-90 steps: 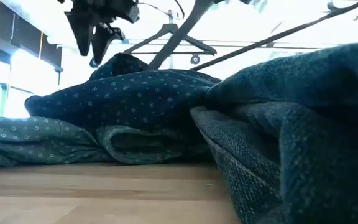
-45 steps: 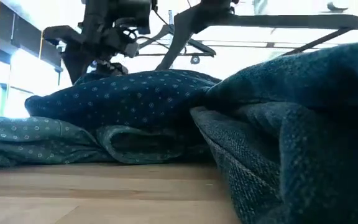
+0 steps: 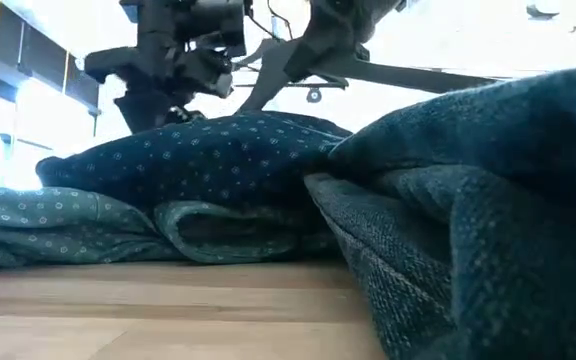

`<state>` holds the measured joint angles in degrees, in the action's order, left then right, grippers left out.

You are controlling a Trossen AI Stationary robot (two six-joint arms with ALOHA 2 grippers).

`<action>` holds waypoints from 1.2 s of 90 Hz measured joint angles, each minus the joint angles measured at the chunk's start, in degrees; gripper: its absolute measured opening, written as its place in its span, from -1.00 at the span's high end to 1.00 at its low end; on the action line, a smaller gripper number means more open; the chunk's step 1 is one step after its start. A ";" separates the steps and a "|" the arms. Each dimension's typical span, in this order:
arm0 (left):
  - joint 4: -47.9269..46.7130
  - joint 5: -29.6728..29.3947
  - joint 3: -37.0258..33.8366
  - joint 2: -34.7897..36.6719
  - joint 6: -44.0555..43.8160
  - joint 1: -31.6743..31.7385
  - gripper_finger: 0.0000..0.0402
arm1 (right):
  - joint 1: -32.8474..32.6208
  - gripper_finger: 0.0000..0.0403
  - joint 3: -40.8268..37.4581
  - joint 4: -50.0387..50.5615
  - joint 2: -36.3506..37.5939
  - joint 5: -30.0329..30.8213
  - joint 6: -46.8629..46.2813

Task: Hang clothes
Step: Insert the hanger into the blue polo shirt

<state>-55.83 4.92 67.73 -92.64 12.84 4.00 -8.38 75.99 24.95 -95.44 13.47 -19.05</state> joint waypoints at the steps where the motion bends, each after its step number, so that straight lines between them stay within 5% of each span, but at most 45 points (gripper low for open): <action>1: 0.00 -0.02 0.21 0.00 -0.08 0.04 0.69 | 0.00 0.86 0.01 0.06 0.05 -0.07 0.00; 10: -0.49 0.17 1.90 0.54 -0.18 0.23 0.94 | -0.02 0.86 0.07 1.35 1.34 -1.06 -0.04; 54: -14.93 -2.59 20.13 4.21 -0.34 -0.14 1.00 | 0.49 0.86 0.22 2.26 9.02 -2.21 4.63; 76: -20.16 -3.94 33.44 3.56 -1.60 -0.32 1.00 | 1.77 0.86 0.22 -0.82 8.66 12.61 1.21; 108: -20.35 -4.09 45.37 -0.15 -0.11 -0.43 1.00 | 3.88 0.85 0.22 -17.23 8.02 4.48 11.07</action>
<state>-76.18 0.83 113.10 -92.79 12.73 3.57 -4.50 76.20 7.72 -87.42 17.96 -7.97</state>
